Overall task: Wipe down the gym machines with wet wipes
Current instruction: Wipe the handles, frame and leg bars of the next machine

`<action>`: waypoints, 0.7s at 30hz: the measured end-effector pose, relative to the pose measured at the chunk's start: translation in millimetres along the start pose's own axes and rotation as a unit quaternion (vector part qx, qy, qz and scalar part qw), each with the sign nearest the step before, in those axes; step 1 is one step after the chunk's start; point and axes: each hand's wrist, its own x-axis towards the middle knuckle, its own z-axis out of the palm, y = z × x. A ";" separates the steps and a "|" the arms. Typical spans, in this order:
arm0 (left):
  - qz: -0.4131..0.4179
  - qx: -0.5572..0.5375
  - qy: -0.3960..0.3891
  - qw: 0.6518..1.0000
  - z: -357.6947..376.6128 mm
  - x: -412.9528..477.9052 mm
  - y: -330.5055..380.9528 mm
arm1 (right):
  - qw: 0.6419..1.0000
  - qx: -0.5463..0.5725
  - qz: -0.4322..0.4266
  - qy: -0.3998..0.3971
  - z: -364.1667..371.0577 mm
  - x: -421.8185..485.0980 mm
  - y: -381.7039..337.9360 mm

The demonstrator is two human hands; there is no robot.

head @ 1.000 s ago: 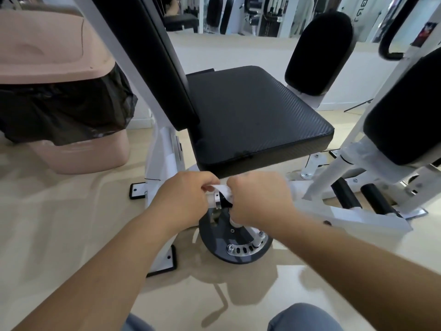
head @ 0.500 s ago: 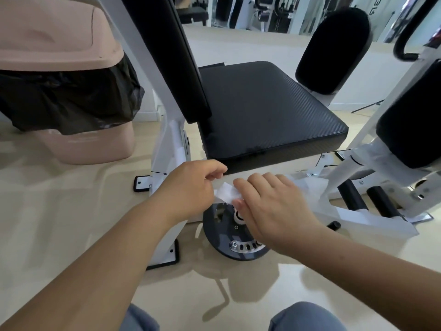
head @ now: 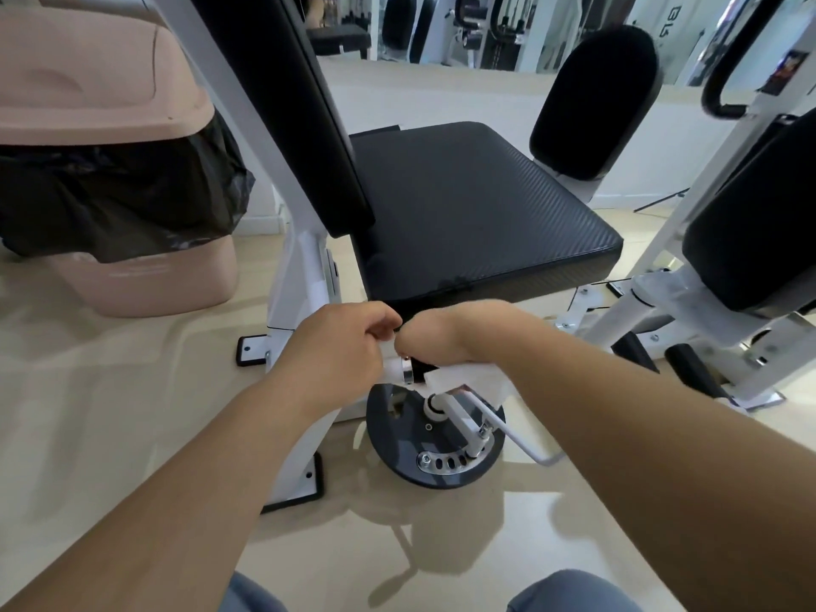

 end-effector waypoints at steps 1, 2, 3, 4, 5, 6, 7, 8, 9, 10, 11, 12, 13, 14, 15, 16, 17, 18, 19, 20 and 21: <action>0.000 0.003 0.002 1.000 0.4 0.3 0.4 | 0.997 -0.041 -0.023 0.067 6.6 -5.7 5.0; 0.000 0.008 0.002 1.000 1.1 0.5 1.0 | 0.981 -0.102 -0.056 0.153 14.1 -15.3 12.0; -0.003 0.013 0.001 1.000 1.6 0.7 1.3 | 0.951 -0.168 -0.098 0.241 22.5 -25.5 21.1; -0.008 0.015 0.001 1.000 1.9 0.6 1.1 | 0.922 -0.217 -0.129 0.293 27.7 -36.6 30.7; -0.012 0.012 0.000 1.000 2.2 -0.1 1.0 | 0.916 -0.221 -0.128 0.310 27.4 -47.2 42.1; -0.016 0.008 -0.004 1.000 2.9 -0.5 0.8 | 0.920 -0.219 -0.108 0.306 21.8 -55.1 54.8; -0.017 0.003 -0.008 1.000 3.9 -1.3 0.6 | 0.930 -0.213 -0.071 0.291 13.3 -59.8 67.7; -0.018 -0.002 -0.009 1.000 4.7 -2.1 0.5 | 0.936 -0.210 -0.041 0.278 5.4 -61.5 78.4; -0.019 -0.007 -0.009 1.000 5.5 -2.8 0.3 | 0.941 -0.176 -0.025 0.289 0.5 -60.5 84.2; -0.020 -0.013 -0.008 1.000 6.1 -3.3 0.1 | 0.942 -0.170 -0.017 0.287 -3.0 -57.5 87.8; -0.023 -0.019 -0.006 1.000 6.9 -3.8 -0.3 | 0.944 -0.174 -0.010 0.281 -3.1 -54.5 86.0; -0.024 -0.024 -0.004 0.999 7.4 -3.9 0.1 | 0.941 -0.180 -0.018 0.286 0.0 -51.1 81.4; -0.025 -0.027 -0.002 0.999 8.1 -4.1 0.7 | 0.937 -0.198 -0.030 0.286 4.4 -48.7 74.2; -0.024 -0.029 0.001 0.999 8.7 -4.3 1.2 | 0.929 -0.221 -0.055 0.290 9.7 -44.6 65.0; -0.023 -0.030 0.005 0.999 8.9 -4.2 1.8 | 0.920 -0.241 -0.084 0.298 16.6 -40.6 52.2; -0.020 -0.031 0.010 0.999 8.3 -3.7 2.4 | 0.910 -0.259 -0.114 0.304 23.4 -34.6 40.5; -0.017 -0.033 0.014 0.999 6.9 -2.9 2.9 | 0.906 -0.261 -0.135 0.304 29.8 -28.9 28.7; -0.015 -0.036 0.017 0.999 5.3 -2.2 3.6 | 0.908 -0.253 -0.148 0.298 35.1 -25.4 17.2; -0.012 -0.042 0.019 0.999 3.9 -1.7 3.6 | 0.908 -0.248 -0.158 0.297 40.8 -22.0 8.9; -0.010 -0.047 0.023 0.999 2.7 -1.9 3.5 | 0.902 -0.253 -0.169 0.307 45.5 -19.7 4.1; -0.011 -0.047 0.029 0.998 2.1 -2.1 2.6 | 0.888 -0.252 -0.185 0.338 48.9 -18.3 4.6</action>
